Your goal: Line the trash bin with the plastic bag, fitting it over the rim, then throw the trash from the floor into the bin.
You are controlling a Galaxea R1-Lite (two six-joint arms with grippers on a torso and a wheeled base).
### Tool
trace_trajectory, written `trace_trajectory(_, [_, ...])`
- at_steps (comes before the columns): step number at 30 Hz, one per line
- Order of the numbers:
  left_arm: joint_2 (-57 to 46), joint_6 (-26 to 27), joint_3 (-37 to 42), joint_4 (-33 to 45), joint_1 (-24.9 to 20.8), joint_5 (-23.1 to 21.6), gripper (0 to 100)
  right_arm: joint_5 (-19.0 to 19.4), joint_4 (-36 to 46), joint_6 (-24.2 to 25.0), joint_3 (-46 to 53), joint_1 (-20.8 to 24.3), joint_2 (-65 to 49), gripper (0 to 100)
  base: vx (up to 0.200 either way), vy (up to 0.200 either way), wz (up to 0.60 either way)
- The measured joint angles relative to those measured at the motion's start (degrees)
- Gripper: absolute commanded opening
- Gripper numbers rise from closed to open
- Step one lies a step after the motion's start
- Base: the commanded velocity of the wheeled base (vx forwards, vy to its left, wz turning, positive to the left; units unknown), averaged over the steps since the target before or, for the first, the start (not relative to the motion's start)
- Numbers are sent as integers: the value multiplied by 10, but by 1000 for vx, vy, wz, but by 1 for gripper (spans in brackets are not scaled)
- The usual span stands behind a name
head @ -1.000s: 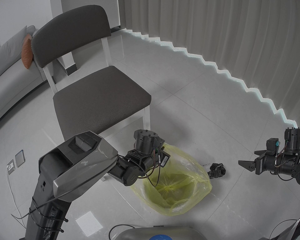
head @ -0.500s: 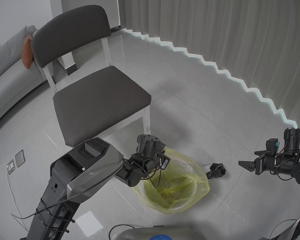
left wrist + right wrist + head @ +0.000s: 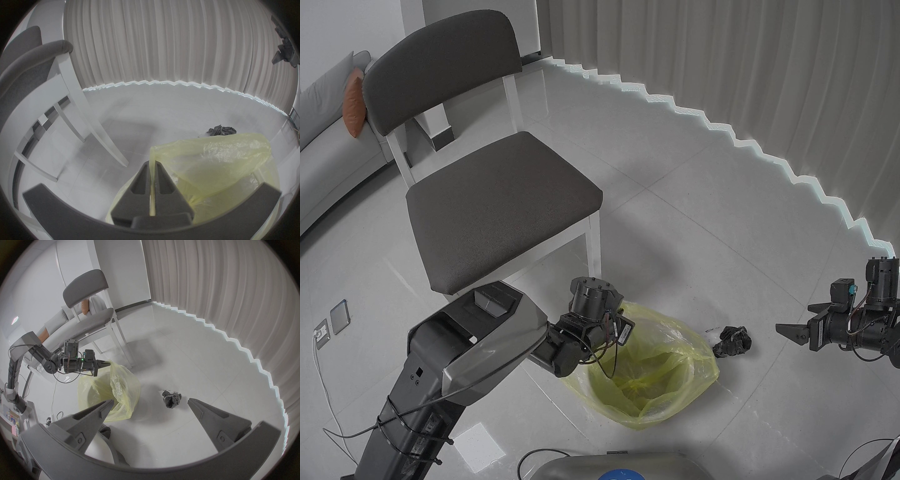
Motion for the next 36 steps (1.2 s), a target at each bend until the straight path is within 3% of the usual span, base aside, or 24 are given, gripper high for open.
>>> trace_trajectory(18, [1, -20, 44, -39, 1, 1, 0, 0, 0, -6, 1, -4, 1, 100, 0, 0, 0])
trace_trajectory(36, [-19, -40, 28, -36, 10, 0, 0, 0, 1, -8, 3, -4, 1, 100, 0, 0, 0])
